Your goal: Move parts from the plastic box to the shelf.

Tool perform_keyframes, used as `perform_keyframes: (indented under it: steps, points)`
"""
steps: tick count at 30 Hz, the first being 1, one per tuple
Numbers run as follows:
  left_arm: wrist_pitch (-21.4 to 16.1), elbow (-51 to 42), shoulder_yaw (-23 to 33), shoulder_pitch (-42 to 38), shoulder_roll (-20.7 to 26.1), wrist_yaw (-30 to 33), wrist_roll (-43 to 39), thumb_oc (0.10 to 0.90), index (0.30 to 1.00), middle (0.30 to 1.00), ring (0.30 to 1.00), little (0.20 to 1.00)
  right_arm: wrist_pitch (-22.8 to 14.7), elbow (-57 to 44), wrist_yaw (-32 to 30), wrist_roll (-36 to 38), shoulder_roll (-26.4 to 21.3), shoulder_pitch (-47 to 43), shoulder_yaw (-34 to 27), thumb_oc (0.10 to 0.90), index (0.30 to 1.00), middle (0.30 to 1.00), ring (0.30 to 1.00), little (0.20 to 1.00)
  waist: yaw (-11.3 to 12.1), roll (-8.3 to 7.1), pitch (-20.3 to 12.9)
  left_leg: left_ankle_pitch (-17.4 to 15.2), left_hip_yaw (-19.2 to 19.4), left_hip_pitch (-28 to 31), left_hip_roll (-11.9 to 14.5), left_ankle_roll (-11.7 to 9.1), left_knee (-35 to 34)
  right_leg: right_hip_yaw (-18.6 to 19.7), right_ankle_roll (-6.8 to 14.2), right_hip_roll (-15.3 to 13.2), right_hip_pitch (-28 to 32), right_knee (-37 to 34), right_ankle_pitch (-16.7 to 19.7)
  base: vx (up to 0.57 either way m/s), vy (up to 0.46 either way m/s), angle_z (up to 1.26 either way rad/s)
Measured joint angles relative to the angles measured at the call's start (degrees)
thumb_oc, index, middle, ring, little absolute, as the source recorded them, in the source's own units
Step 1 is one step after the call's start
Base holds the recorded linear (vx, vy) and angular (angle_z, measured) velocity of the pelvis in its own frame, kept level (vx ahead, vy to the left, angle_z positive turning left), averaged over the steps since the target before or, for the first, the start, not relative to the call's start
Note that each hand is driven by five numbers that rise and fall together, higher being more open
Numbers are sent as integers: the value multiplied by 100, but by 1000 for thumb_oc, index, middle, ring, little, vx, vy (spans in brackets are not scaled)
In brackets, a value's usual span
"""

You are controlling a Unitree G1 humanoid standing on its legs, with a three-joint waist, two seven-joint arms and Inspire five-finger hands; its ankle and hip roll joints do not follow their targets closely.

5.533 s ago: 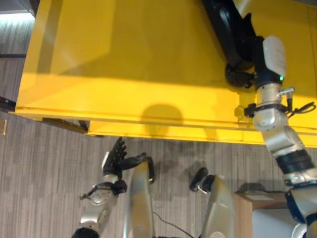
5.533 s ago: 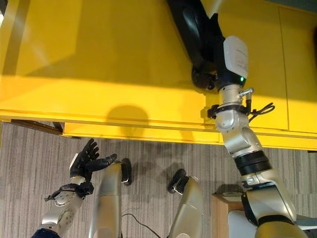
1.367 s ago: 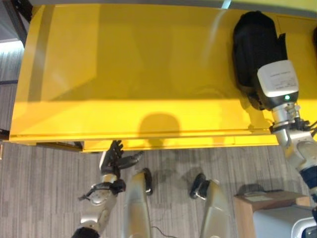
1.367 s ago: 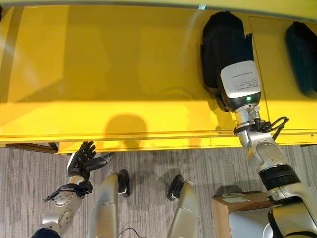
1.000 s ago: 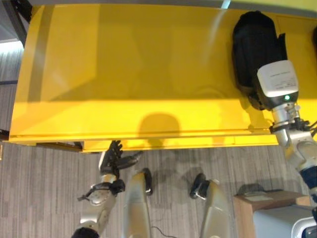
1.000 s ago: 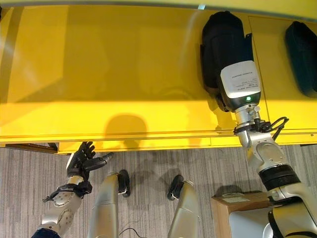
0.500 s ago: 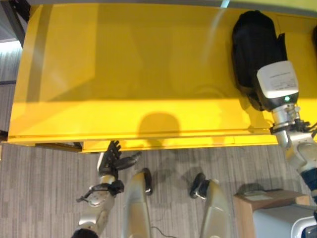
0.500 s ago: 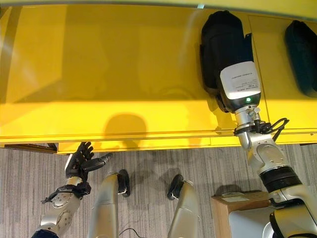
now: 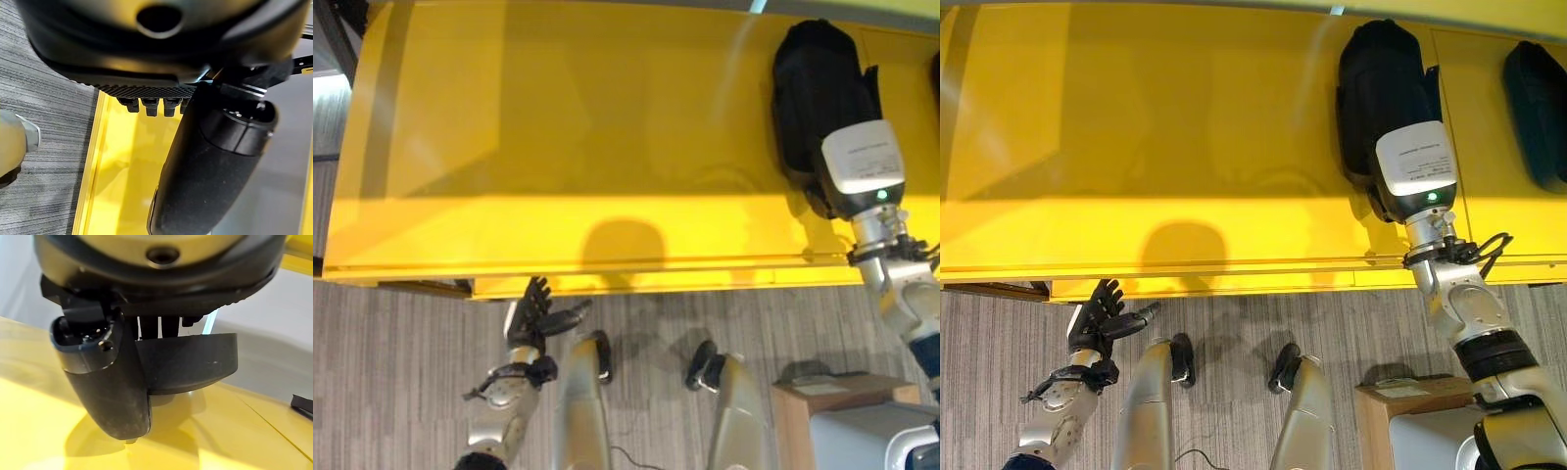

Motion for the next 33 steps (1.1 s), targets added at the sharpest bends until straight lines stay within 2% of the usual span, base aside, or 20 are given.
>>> perform_keyframes:
  steps: [6,9,18,24,32,33]
  points:
    - [0,-23,90,31,2,-5,9,900,1000,1000,1000,1000,-225,-409,219,444,-278,376,-266,900,1000,1000,1000,1000,-11,-83,67,0,17,5,40,-1,6,9,-1,33,10,-2,0,7,2,-2]
    - [1,-27,218,56,2,-4,9,900,1000,1000,1000,1000,-327,-657,429,563,-619,576,-299,900,1000,1000,1000,1000,-24,-133,100,0,24,13,51,-2,7,15,-3,42,10,-3,1,0,0,0]
    - [2,-105,413,248,15,-10,35,900,1000,1000,1000,1000,-673,-1100,897,911,-1251,1082,-534,900,1000,1000,1000,1000,-32,-198,138,0,31,33,70,-5,1,19,-9,67,20,-22,8,0,0,0]
    - [4,-236,412,300,105,-101,37,900,1000,1000,1000,1000,-797,-1087,1180,1158,-1494,1033,-489,900,1000,1000,1000,1000,-15,-251,169,-5,64,62,82,-10,0,67,-14,92,19,-39,32,-2,-1,-2]
    - [4,-244,452,335,231,-143,36,900,1000,1000,1000,1000,-920,-735,1504,1468,-2003,113,478,900,1000,1000,1000,1000,1,-258,175,-3,84,73,106,-11,11,78,-22,104,19,-53,71,-1,0,-1]
    - [6,-244,447,354,244,-161,34,900,1000,1000,1000,1000,-961,-564,1598,1631,-2125,-422,969,900,1000,1000,1000,1000,-16,-260,176,-1,92,75,122,-12,17,81,-28,117,15,-69,96,-8,-4,-5]
